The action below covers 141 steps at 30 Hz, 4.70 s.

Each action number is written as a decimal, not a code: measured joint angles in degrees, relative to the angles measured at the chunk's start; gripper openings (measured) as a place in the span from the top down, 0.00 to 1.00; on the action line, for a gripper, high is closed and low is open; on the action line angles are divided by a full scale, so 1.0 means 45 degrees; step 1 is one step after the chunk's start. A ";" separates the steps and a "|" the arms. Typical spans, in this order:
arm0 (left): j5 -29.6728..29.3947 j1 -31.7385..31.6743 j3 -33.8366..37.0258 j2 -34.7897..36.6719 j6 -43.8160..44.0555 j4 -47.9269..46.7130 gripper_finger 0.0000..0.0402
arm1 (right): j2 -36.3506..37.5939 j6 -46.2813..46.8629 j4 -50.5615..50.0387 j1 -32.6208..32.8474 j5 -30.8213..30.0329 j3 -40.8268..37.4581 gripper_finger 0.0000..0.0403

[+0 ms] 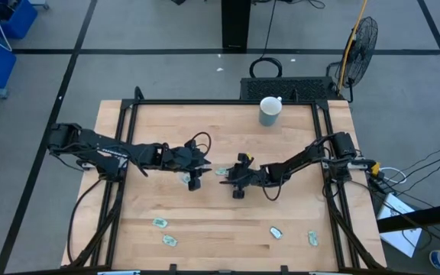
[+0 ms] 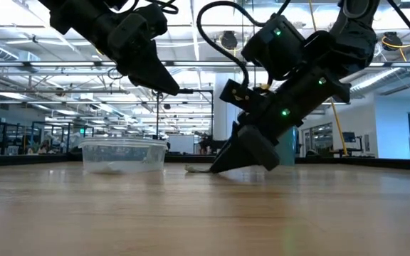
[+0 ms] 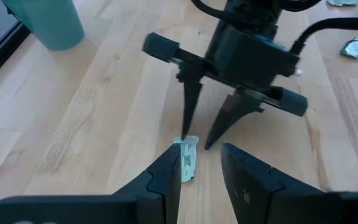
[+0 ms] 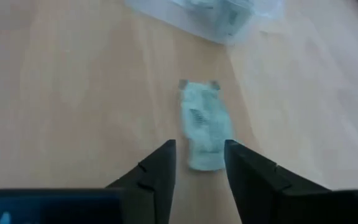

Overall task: Pick and place Stevia / Truvia into bins
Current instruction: Put the green stevia packet into the transparent bin

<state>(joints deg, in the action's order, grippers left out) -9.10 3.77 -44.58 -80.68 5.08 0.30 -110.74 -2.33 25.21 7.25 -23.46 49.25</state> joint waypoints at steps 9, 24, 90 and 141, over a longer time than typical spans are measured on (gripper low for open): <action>-0.0010 -0.0001 0.0000 0.0005 0.0015 0.0102 0.70 | 0.0005 0.0900 -0.0023 -0.0602 0.1642 0.0002 0.80; 0.0007 0.0052 0.0000 0.0005 -0.0666 0.0085 0.70 | 0.0149 -0.0754 0.1216 -0.0379 0.0528 -0.0016 1.00; -0.1674 0.0383 -0.0005 0.0000 -0.1231 -0.0424 0.70 | 0.1976 0.0021 0.1631 -0.0620 0.1940 -0.0009 1.00; 0.0415 0.1537 -0.0005 0.5816 0.2574 -0.7477 0.70 | -0.0076 -0.1035 -0.2748 -0.0778 0.3899 0.5339 0.70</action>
<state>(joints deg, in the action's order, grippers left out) -7.24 10.69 -44.60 -54.51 16.66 -33.35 -111.08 -6.99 12.84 3.75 -5.91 73.28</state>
